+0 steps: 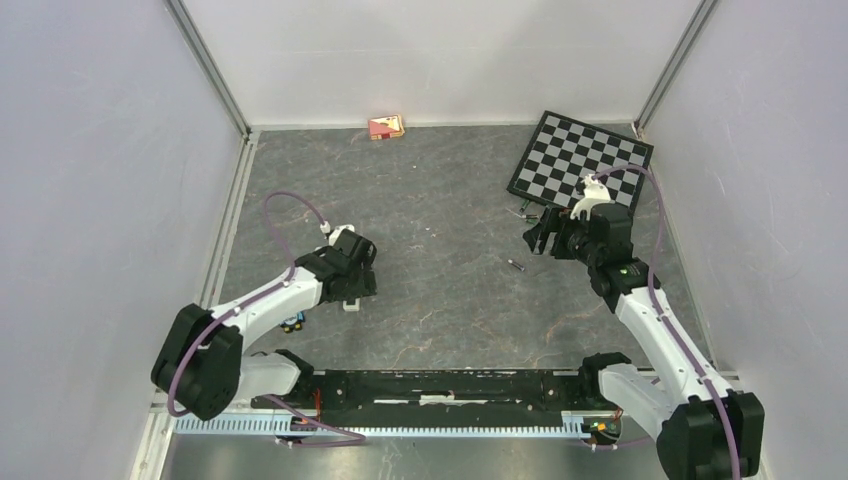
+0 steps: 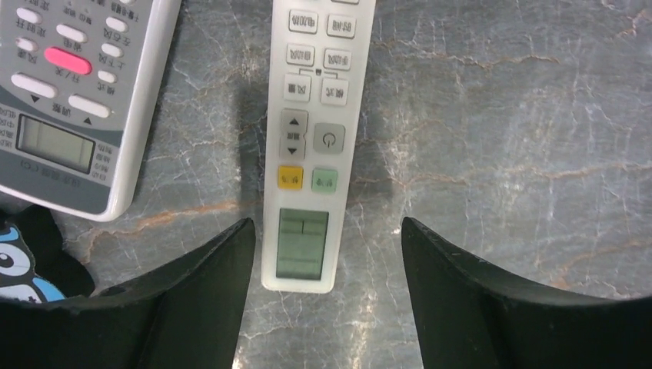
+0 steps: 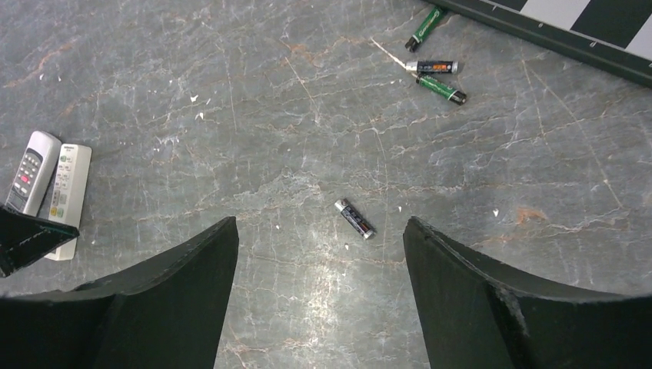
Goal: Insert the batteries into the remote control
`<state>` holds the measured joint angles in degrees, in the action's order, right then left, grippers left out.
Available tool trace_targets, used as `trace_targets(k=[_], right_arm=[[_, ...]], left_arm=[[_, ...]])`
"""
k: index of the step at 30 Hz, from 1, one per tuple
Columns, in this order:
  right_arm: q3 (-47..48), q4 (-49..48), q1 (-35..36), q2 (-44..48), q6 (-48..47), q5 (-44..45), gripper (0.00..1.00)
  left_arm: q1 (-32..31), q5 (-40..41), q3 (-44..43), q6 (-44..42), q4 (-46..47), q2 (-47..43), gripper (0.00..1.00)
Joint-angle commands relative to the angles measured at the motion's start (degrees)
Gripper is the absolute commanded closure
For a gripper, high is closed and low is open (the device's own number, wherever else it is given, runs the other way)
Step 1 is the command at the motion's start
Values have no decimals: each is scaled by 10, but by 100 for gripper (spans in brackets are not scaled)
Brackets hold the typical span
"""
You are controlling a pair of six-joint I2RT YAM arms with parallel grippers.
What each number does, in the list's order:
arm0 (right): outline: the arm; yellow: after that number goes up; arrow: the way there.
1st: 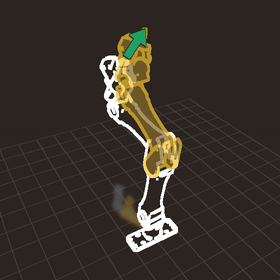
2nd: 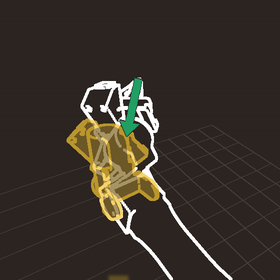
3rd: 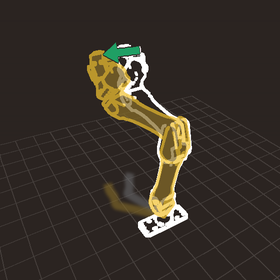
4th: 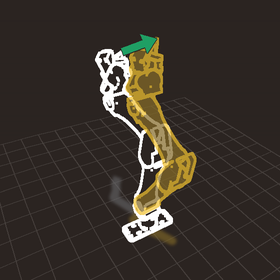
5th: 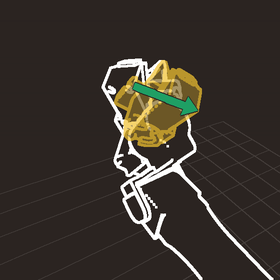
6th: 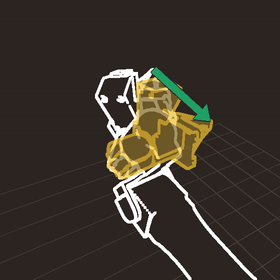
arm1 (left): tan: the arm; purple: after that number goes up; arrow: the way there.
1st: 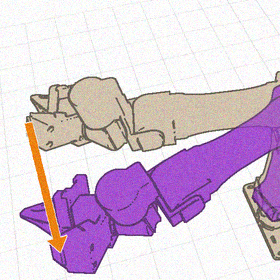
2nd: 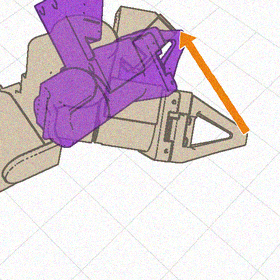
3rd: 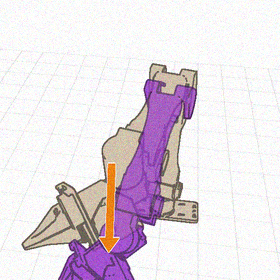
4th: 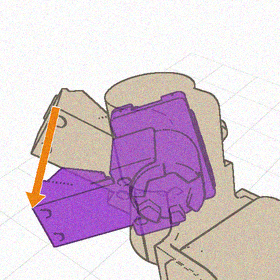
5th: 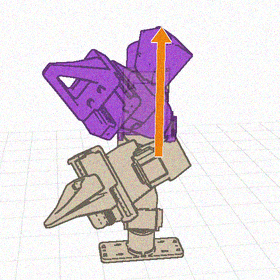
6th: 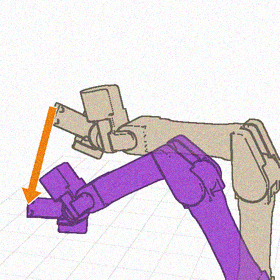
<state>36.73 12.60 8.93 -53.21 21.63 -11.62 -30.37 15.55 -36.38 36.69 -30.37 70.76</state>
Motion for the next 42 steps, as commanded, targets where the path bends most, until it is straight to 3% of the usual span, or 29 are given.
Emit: trace_targets(k=[1, 7, 13, 17, 19, 22, 27, 33, 37, 42], right_arm=[[-1, -20, -1, -15, 8, -19, 17], [-5, -30, -2, -30, 16, -23, 20], [-3, -31, -1, -42, 9, -33, 20], [-4, -56, -2, -51, -6, -89, 18], [-18, -102, -1, -50, 1, -149, 15], [-59, -220, 7, -43, 71, -225, 3], [-107, -469, 73, -42, 279, -265, 2], [-100, -624, 144, -57, 411, -230, 2], [-78, -626, 158, -81, 446, -224, 2], [-87, -763, 171, -114, 534, -215, 3]], left_arm=[[-2, 31, -3, 24, 52, 25, 26], [-2, 29, -7, 24, 64, 69, 39], [-2, -10, -21, 1, 87, 87, 62], [-3, -127, -46, -33, 110, 76, 87], [-4, -218, -69, -48, 114, 68, 93], [-9, -383, -102, -64, 143, 46, 94], [-17, -569, -129, 15, 254, 4, 94], [-17, -662, -155, 158, 378, 18, 93], [-17, -698, -148, 254, 501, 22, 94], [-18, -722, -145, 332, 596, 29, 97]])
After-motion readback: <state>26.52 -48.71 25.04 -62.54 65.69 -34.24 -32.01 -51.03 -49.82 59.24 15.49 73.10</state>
